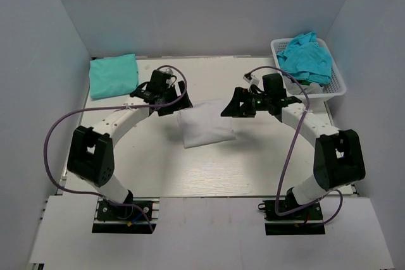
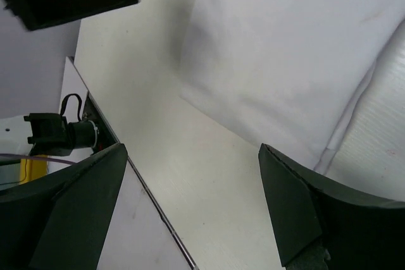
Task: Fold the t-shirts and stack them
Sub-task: Smooth out wrinkles on the folded tshirt, then put the neatly folded tshirt into the corner of the board with the left arm
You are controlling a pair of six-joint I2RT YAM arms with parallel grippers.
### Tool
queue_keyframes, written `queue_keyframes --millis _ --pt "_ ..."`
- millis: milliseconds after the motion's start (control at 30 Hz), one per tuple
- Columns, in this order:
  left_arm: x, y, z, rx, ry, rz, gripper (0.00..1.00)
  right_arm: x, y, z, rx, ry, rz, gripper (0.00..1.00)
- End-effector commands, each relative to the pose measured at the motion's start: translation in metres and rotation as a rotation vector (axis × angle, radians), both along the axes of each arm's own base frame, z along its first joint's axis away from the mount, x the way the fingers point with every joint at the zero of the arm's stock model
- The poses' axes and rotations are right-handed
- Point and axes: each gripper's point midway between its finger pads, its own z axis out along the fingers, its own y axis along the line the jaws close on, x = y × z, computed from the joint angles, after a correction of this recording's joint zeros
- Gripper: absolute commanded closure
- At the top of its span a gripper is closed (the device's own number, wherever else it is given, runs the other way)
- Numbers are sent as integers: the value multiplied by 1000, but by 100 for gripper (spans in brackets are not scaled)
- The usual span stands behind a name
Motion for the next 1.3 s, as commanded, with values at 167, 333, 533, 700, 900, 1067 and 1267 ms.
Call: queue_keyframes --millis 167,333,533,700,900,1067,1267 --pt "-7 7 -45 105 158 4 0 5 -14 31 -42 -129 -62 10" --pt "-15 8 -64 129 205 7 0 4 -21 39 -70 -146 -95 10" --pt "-28 -12 -103 136 267 -38 3 2 -30 30 -106 -146 -133 10" --pt "-31 -14 -133 168 312 -35 6 -4 -36 25 -111 -135 -137 10" --pt "-24 -18 -144 165 305 -35 33 -8 -40 27 -95 -148 -143 10" --pt "-14 -16 -156 200 295 -43 64 -13 -40 27 -75 -146 -133 10" --pt "10 -6 -135 318 222 -72 100 -13 -49 30 -84 -165 -165 10"
